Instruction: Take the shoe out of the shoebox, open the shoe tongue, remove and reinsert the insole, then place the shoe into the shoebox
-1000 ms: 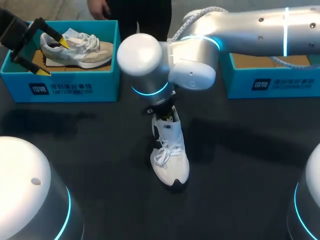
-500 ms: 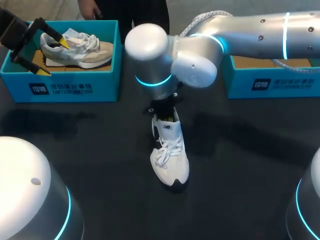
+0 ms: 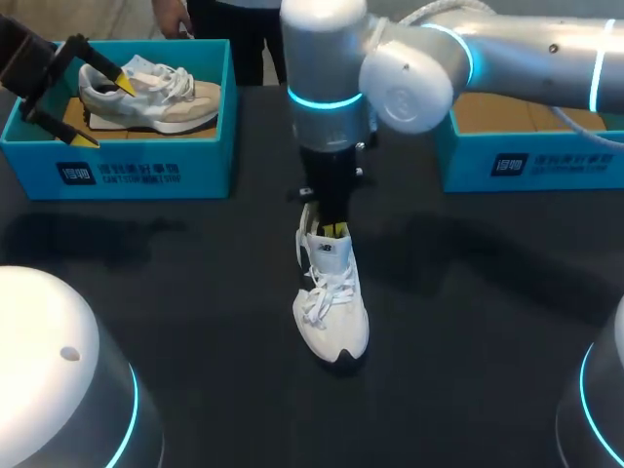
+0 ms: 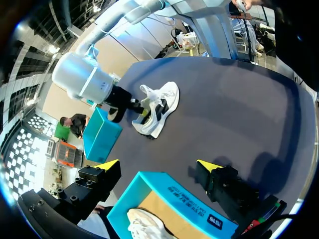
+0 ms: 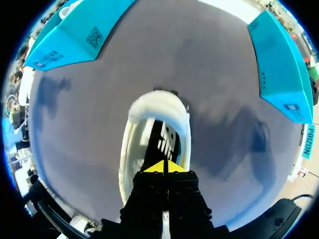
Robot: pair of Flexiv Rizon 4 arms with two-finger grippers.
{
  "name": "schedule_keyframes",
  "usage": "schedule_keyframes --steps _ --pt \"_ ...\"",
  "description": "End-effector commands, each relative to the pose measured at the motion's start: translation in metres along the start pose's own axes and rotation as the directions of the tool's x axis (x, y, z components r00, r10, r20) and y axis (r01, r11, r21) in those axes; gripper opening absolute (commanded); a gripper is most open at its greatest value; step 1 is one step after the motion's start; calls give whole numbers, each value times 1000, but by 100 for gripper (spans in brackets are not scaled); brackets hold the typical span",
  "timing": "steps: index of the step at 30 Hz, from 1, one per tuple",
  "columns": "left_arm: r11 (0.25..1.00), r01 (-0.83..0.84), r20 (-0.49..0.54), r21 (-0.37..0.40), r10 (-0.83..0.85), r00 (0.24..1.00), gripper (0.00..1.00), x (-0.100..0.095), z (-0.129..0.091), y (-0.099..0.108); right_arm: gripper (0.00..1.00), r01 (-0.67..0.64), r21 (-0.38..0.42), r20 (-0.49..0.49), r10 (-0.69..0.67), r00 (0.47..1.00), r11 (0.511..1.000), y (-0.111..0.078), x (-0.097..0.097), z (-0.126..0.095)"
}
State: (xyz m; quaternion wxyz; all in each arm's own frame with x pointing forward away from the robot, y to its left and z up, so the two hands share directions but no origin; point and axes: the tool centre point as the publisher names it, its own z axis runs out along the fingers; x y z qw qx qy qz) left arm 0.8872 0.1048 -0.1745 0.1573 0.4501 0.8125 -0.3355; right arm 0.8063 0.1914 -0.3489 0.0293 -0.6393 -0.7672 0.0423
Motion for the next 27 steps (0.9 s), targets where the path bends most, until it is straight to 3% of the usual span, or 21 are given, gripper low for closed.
schedule_keyframes --steps 1,14,15,16,20,21,27 --pt "1000 0 -3 -2 0 1000 100 0 -1 -1 0 5 31 -20 -4 1000 1000 -3 -1 -3" --pt "1000 0 -3 -2 0 1000 100 0 -1 -1 2 32 141 -35 -27 999 989 -22 23 -8" --pt "1000 0 -3 -2 0 1000 100 0 -1 -1 25 33 141 -38 -28 999 989 -23 24 -8" --pt "1000 0 -3 -2 0 1000 100 0 -1 -1 38 35 146 -40 -30 999 989 -23 25 -7" --pt "1000 0 -3 -2 0 1000 100 0 -1 -1 50 31 145 -44 -24 999 989 -23 25 -2" --pt "1000 0 -3 -2 0 1000 100 0 -1 -1 100 28 144 -44 -22 999 989 -23 25 -2" --pt "1000 0 -3 -2 0 1000 100 0 -1 -1 100 20 157 -38 -14 999 987 -24 23 0"
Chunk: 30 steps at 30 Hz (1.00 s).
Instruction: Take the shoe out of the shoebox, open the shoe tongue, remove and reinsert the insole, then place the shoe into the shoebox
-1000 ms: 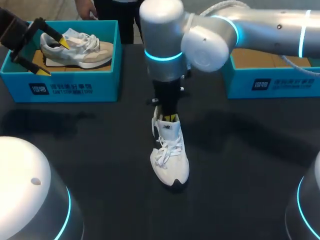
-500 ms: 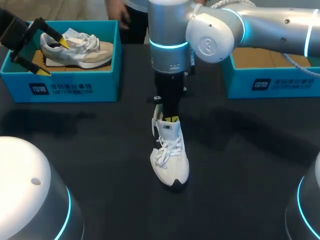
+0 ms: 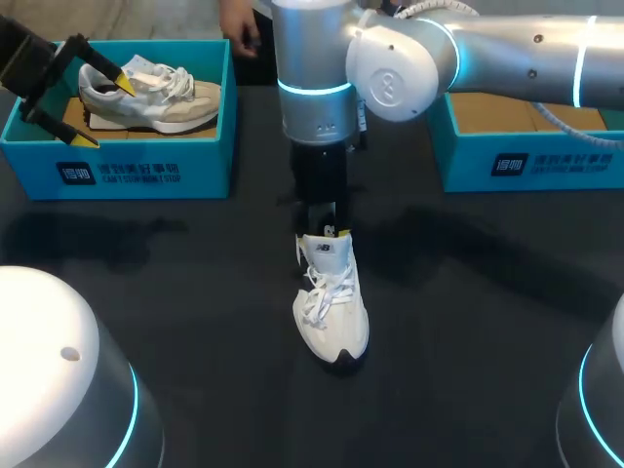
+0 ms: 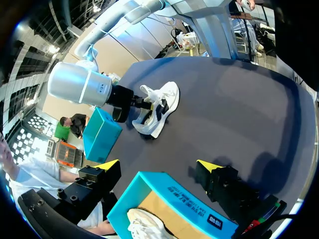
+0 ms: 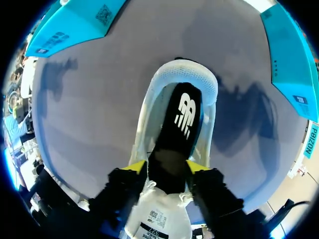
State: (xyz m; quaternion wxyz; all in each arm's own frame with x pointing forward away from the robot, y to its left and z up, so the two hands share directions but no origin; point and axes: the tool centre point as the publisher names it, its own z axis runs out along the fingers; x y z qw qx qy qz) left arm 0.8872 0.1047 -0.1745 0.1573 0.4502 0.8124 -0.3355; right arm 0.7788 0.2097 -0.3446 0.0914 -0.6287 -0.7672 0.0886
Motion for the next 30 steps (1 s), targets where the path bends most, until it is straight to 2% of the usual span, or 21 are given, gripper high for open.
schedule_keyframes --steps 1,17,30 --pt "1000 0 -3 -2 0 1000 100 0 -1 -1 100 -2 7 -2 2 1000 1000 1 0 2" --pt "1000 0 -3 -2 0 1000 100 0 -1 -1 100 -2 86 8 1 1000 996 -9 -1 -3" --pt "1000 0 -3 -2 0 1000 100 0 -1 -1 100 -43 117 31 39 999 992 -27 3 -22"
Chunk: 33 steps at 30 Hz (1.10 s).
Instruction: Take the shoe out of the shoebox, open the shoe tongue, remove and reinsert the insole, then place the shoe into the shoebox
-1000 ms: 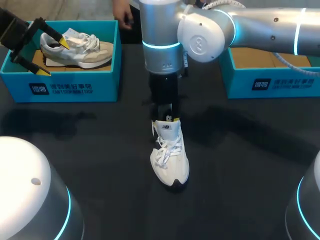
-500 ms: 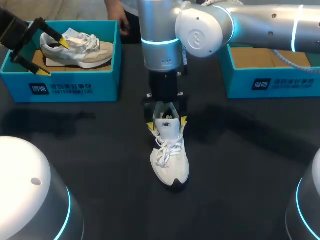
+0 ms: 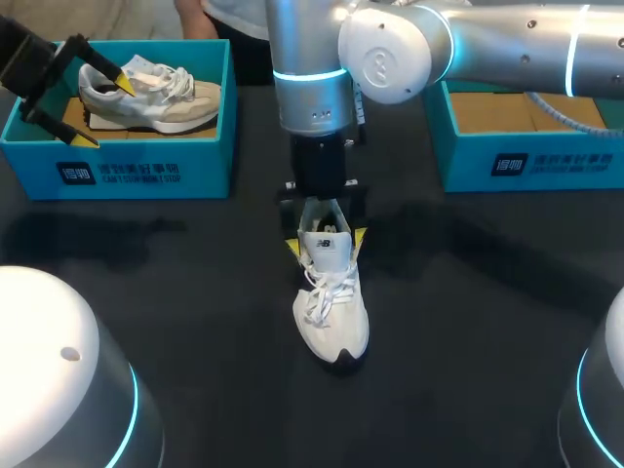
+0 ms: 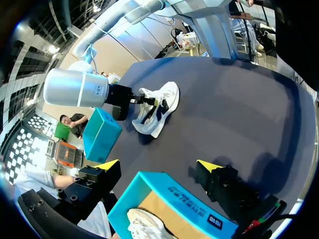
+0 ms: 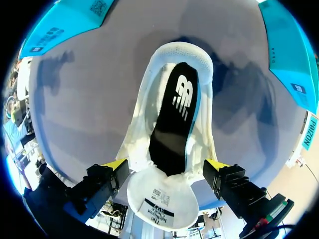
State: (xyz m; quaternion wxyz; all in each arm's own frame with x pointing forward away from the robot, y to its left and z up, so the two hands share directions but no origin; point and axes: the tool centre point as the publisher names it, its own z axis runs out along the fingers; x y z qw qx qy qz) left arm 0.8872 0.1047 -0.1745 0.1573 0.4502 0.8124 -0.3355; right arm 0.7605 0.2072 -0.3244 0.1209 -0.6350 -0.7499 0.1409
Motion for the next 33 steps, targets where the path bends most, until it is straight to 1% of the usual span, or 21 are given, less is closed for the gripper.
schedule_keyframes --steps 1,7,18,23,27,28,29,30,31,32,33 --pt "1000 0 -3 -2 0 1000 100 0 -1 -1 100 -9 -2 14 9 1000 1000 -7 1 -8" --pt "1000 0 -3 -2 0 1000 100 0 -1 -1 100 -37 -1 24 37 999 999 -21 0 -16" --pt "1000 0 -3 -2 0 1000 100 0 -1 -1 100 -121 -45 19 122 992 992 -60 3 -33" --pt "1000 0 -3 -2 0 1000 100 0 -1 -1 100 -137 -48 -1 137 991 989 -75 6 -32" --pt "1000 0 -3 -2 0 1000 100 0 -1 -1 100 -134 -49 -16 133 991 990 -81 11 -28" --pt "1000 0 -3 -2 0 1000 100 0 -1 -1 95 -133 -49 -16 132 991 990 -82 12 -26" --pt "1000 0 -3 -2 0 1000 100 0 -1 -1 78 -129 -51 -20 128 992 990 -83 14 -25" --pt "1000 0 -3 -2 0 1000 100 0 -1 -1 71 -127 -50 -22 126 992 991 -84 15 -24" --pt "1000 0 -3 -2 0 1000 100 0 -1 -1 49 -125 -53 -24 124 992 991 -84 15 -23" --pt "1000 0 -3 -2 0 1000 100 0 -1 -1 47 -125 -54 -25 123 992 991 -85 16 -22" --pt "1000 0 -3 -2 0 1000 100 0 -1 -1 43 -123 -60 -27 121 992 991 -85 17 -22"
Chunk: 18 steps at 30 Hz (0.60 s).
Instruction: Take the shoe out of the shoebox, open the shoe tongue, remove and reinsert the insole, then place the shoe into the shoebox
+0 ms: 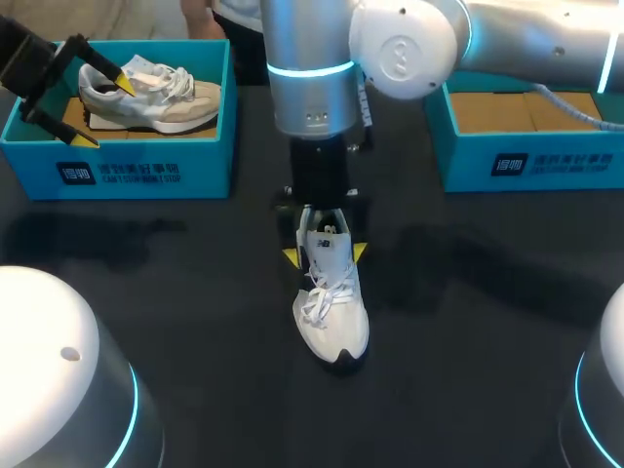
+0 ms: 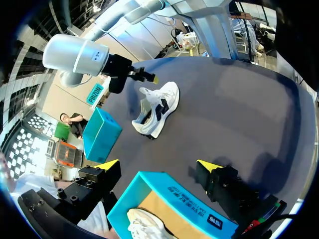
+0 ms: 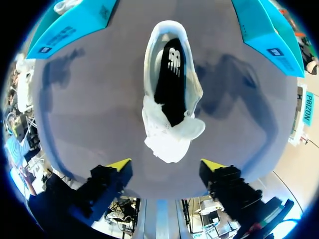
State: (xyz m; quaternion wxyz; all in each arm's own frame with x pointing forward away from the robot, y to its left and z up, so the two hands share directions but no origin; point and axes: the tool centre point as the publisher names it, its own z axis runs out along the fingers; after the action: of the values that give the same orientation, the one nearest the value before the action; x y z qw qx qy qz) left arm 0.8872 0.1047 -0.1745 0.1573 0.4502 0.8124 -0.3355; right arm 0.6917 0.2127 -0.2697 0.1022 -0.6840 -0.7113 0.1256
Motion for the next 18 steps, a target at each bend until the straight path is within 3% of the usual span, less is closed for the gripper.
schedule_keyframes --steps 1,3,5,13,18 --pt "1000 0 -3 -2 0 1000 100 0 -1 -1 37 2 -15 -11 -2 1000 1000 -3 0 5" --pt "1000 0 -3 -2 0 1000 100 0 -1 -1 25 4 -19 -12 -4 1000 1000 -1 0 7" --pt "1000 0 -3 -2 0 1000 100 0 -1 -1 24 9 -19 -14 -10 1000 1000 1 -1 10" --pt "1000 0 -3 -2 0 1000 100 0 -1 -1 24 17 -11 0 -17 1000 1000 5 -10 12" --pt "1000 0 -3 -2 0 1000 100 0 -1 -1 24 34 -17 10 -33 999 999 19 -14 14"
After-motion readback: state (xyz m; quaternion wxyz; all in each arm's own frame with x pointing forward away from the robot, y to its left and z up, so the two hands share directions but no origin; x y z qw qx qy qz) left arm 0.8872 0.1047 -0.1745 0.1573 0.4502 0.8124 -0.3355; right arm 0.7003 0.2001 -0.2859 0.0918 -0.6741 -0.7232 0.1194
